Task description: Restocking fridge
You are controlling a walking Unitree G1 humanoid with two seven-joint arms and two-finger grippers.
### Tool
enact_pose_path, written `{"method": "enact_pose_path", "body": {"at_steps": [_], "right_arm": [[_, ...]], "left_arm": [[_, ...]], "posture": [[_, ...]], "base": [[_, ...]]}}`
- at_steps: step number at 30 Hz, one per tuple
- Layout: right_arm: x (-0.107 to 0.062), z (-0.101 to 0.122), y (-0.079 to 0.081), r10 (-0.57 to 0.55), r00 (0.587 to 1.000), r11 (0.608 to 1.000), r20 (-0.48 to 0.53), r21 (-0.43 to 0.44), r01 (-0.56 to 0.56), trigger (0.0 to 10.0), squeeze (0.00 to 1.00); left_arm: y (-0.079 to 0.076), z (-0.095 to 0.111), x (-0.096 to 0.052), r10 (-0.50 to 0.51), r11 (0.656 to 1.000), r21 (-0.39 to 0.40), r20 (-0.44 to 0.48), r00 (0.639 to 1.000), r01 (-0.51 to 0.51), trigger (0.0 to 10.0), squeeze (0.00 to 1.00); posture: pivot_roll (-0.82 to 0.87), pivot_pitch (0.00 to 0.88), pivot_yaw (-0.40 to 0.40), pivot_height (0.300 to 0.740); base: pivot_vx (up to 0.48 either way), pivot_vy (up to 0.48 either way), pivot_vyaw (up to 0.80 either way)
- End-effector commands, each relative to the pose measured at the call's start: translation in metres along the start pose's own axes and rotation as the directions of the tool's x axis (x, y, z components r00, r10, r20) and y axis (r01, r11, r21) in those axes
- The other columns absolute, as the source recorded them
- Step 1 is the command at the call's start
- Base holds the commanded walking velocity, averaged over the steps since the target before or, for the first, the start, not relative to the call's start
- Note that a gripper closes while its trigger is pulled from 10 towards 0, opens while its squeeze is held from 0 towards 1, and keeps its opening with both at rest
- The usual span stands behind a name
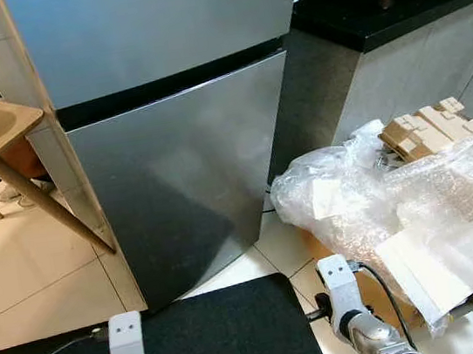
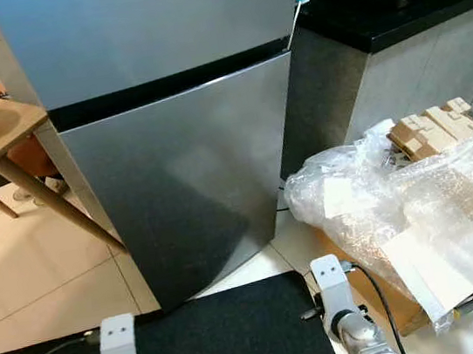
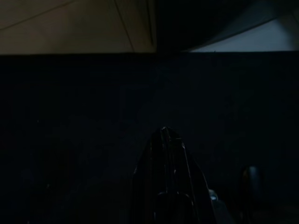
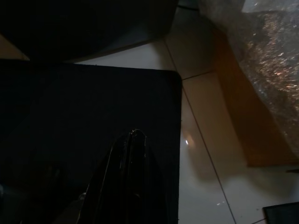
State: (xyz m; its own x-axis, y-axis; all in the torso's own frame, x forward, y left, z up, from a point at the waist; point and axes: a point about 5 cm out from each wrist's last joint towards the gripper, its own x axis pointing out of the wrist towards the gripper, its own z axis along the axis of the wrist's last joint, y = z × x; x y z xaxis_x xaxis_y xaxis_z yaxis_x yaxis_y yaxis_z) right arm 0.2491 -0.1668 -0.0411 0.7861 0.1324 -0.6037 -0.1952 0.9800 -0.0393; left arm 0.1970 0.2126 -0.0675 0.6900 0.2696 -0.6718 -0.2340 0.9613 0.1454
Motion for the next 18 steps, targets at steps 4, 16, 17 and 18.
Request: {"method": "enact_pose_path", "body": {"at_steps": [4, 16, 17, 18], "right_arm": [[0.000, 0.000, -0.002, -0.005, 1.000, 1.000, -0.013, -0.014, 0.005, 10.0, 0.00], [-0.003, -0.010, -0.001, -0.008, 0.999, 1.000, -0.032, -0.021, 0.007, 10.0, 0.00], [-0.003, -0.010, -0.001, -0.008, 0.999, 1.000, -0.033, -0.021, 0.007, 10.0, 0.00], [-0.003, -0.010, -0.001, -0.008, 0.999, 1.000, -0.033, -0.021, 0.007, 10.0, 0.00]], "left_arm": [[0.004, -0.002, -0.001, -0.026, 1.000, -0.001, 0.010, 1.000, 0.026, 10.0, 0.00], [0.009, -0.002, -0.002, 0.003, 0.998, 0.060, 0.043, 0.999, -0.005, 10.0, 0.00], [0.010, -0.001, -0.002, 0.010, 0.998, 0.069, 0.047, 0.999, -0.014, 10.0, 0.00], [0.010, -0.001, -0.002, 0.010, 0.998, 0.069, 0.047, 0.999, -0.014, 10.0, 0.00]], "posture": [[-0.08, 0.036, -0.061, 0.740], [-0.08, 0.051, -0.051, 0.740], [-0.08, 0.053, -0.051, 0.740], [-0.08, 0.053, -0.051, 0.740]], "base": [[0.000, 0.000, 0.00], [0.000, 0.000, 0.27], [0.000, 0.000, 0.80], [0.000, 0.000, 0.80]]}}
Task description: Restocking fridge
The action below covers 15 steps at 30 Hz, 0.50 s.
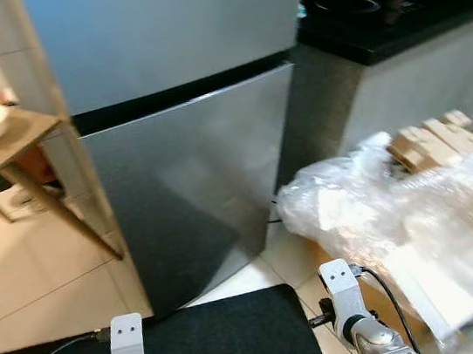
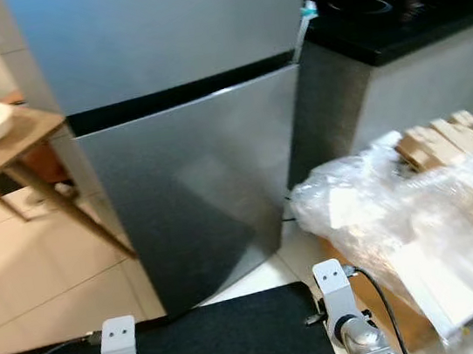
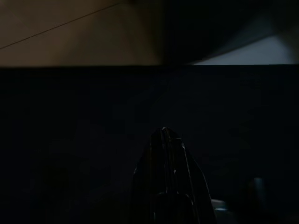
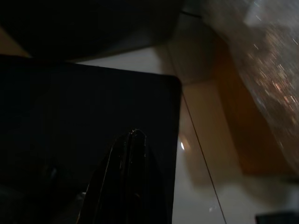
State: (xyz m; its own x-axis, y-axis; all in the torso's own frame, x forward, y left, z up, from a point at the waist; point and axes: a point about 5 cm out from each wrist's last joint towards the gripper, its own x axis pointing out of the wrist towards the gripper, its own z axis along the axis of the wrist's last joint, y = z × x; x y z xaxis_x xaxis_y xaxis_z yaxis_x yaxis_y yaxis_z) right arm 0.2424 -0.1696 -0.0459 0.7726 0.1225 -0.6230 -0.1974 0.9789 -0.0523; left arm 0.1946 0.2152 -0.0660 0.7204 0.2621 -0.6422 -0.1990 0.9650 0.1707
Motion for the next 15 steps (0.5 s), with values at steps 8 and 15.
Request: {"method": "enact_pose_path", "body": {"at_steps": [8, 15], "right_arm": [[-0.0004, -0.0009, -0.0016, -0.007, 1.000, 1.000, -0.006, -0.024, 0.007, 10.0, 0.00], [-0.0006, -0.0014, -0.0019, -0.010, 1.000, 1.000, -0.007, -0.023, 0.010, 10.0, 0.00]], "left_arm": [[0.0144, -0.0006, 0.0000, 0.046, 0.996, 0.076, 0.009, 0.999, -0.047, 10.0, 0.00], [0.0135, -0.0015, -0.0012, 0.042, 0.998, 0.039, 0.019, 0.999, -0.042, 10.0, 0.00]], "posture": [[-0.07, 0.066, -0.047, 0.740], [-0.07, 0.073, -0.048, 0.740]], "base": [[0.000, 0.000, 0.80], [0.000, 0.000, 0.80]]}}
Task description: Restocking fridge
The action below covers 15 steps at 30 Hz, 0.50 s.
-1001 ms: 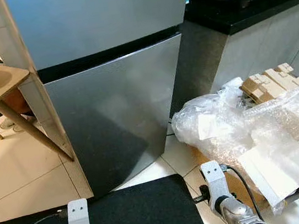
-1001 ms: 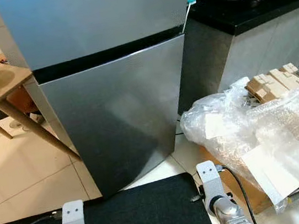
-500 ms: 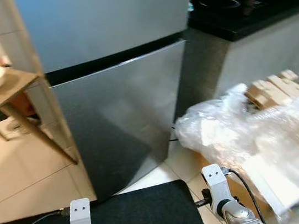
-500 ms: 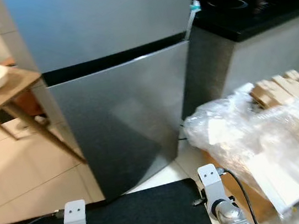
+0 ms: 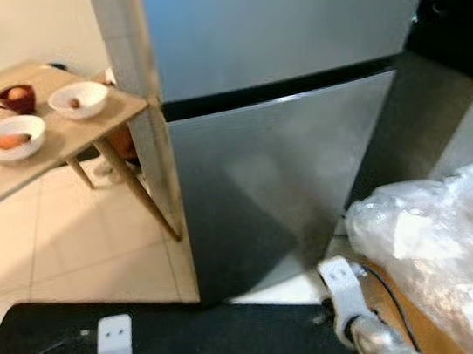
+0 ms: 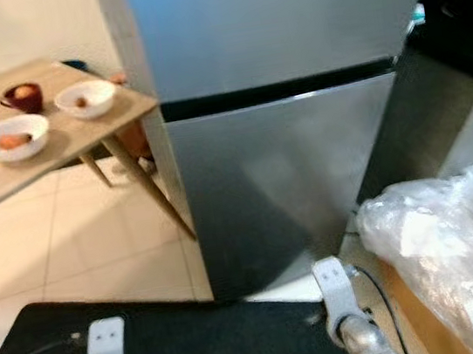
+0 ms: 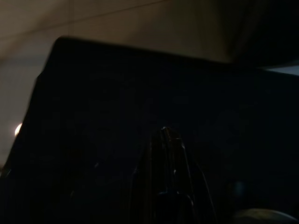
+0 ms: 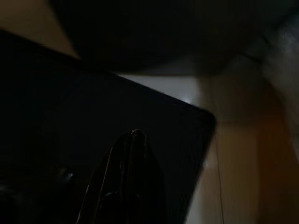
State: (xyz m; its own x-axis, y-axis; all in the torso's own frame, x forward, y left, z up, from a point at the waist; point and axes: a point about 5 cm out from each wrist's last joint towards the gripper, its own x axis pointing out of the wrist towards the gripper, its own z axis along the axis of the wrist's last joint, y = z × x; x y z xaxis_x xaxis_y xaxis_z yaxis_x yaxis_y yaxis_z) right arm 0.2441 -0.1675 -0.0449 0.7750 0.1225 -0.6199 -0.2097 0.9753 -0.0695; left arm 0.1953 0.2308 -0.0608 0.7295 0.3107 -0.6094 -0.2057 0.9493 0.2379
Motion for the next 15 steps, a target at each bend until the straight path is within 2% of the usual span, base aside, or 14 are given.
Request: {"method": "enact_pose_path", "body": {"at_steps": [1, 10, 15], "right_arm": [[-0.002, -0.004, -0.003, -0.009, 1.000, 1.000, -0.012, -0.001, 0.009, 10.0, 0.00], [-0.002, -0.005, -0.002, -0.007, 1.000, 1.000, -0.015, -0.002, 0.007, 10.0, 0.00], [-0.002, -0.006, 0.000, -0.005, 1.000, 1.000, -0.016, 0.000, 0.005, 10.0, 0.00]], "left_arm": [[-0.003, -0.006, -0.003, -0.009, 1.000, -0.008, -0.017, 1.000, 0.009, 10.0, 0.00], [-0.008, -0.007, -0.004, -0.025, 1.000, -0.018, -0.019, 1.000, 0.025, 10.0, 0.00], [-0.017, -0.009, -0.006, -0.102, 0.995, -0.016, -0.017, 0.995, 0.102, 10.0, 0.00]], "posture": [[-0.07, 0.073, -0.048, 0.740], [-0.07, 0.075, -0.047, 0.740], [-0.06, 0.076, -0.044, 0.740]], "base": [[0.000, 0.000, 0.80], [0.000, 0.000, 0.80], [0.000, 0.000, 0.80]]}}
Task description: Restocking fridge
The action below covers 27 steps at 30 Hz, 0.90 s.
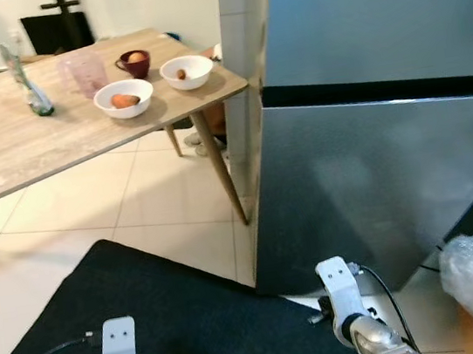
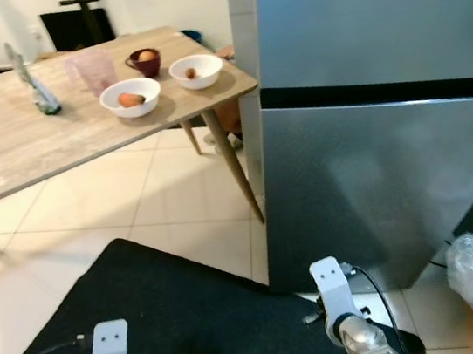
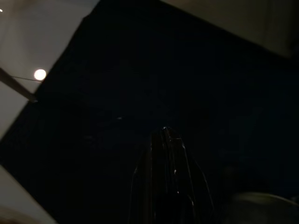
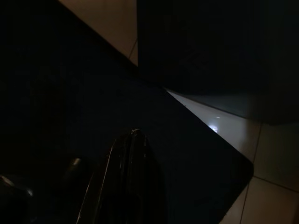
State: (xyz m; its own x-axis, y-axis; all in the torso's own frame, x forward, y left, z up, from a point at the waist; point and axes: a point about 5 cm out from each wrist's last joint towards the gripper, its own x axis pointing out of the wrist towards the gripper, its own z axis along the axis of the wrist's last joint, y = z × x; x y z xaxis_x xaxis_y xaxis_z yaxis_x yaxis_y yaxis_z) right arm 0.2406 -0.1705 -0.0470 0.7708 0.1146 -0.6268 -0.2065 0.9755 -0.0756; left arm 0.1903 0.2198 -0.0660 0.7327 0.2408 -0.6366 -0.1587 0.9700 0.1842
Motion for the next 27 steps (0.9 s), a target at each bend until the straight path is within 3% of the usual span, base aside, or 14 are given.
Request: {"method": "enact_pose_path", "body": {"at_steps": [1, 27], "right_arm": [[0.0000, -0.0013, 0.0019, 0.002, 1.000, 1.000, -0.006, 0.003, -0.002, 10.0, 0.00], [0.0015, 0.0024, 0.0035, 0.010, 1.000, 1.000, 0.001, -0.005, -0.010, 10.0, 0.00]], "left_arm": [[-0.0073, -0.0019, -0.0014, -0.031, 0.999, -0.006, -0.002, 1.000, 0.031, 10.0, 0.00], [-0.0135, -0.0024, -0.0016, -0.046, 0.999, -0.007, -0.012, 0.999, 0.046, 10.0, 0.00]], "posture": [[-0.06, 0.075, -0.045, 0.740], [-0.06, 0.074, -0.049, 0.740]], "base": [[0.000, 0.000, 0.80], [0.000, 0.000, 0.80]]}}
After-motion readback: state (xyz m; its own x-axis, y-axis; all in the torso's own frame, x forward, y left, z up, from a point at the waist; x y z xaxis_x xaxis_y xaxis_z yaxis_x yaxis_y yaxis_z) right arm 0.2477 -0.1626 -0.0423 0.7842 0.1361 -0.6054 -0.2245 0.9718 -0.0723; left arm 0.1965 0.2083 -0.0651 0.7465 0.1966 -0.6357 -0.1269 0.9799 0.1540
